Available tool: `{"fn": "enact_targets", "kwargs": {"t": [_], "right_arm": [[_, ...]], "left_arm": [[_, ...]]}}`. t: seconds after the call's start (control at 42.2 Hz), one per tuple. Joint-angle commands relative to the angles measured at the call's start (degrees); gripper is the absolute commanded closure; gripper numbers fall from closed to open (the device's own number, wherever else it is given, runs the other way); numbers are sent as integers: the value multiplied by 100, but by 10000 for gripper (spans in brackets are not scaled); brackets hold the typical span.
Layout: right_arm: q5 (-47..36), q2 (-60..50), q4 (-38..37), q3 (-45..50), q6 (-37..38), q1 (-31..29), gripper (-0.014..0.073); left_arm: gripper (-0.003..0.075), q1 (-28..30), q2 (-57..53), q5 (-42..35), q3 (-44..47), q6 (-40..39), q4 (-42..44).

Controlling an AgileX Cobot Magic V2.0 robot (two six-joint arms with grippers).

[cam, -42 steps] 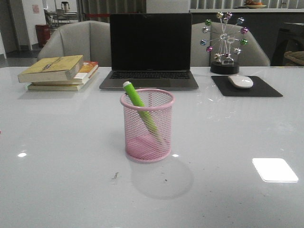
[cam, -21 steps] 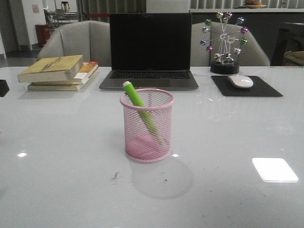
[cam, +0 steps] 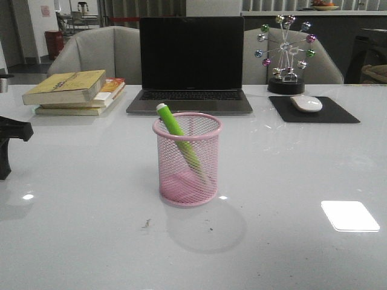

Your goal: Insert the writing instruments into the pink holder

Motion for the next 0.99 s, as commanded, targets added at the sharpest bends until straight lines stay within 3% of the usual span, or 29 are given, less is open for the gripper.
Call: {"fn": "enact_targets", "kwargs": {"t": [0.0, 0.308, 0.568, 0.71, 0.828, 0.97], "right_arm": [[-398, -12, 9, -152, -39, -34, 105], [-398, -12, 9, -152, -39, -34, 105], [-398, -12, 9, -152, -39, -34, 105], [-398, -12, 9, -152, -39, -34, 105], [-398, -12, 9, -152, -39, -34, 105], [-398, -12, 9, -152, -39, -34, 105]], "left_arm": [[462, -5, -257, -159, -200, -56, 0], [473, -5, -257, -93, -200, -56, 41], [628, -5, -257, 2, -200, -56, 112], [628, -5, -321, 1, -200, -43, 120], [628, -106, -742, -311, -129, -43, 60], [628, -469, -1639, -1230, 287, -30, -74]]}}
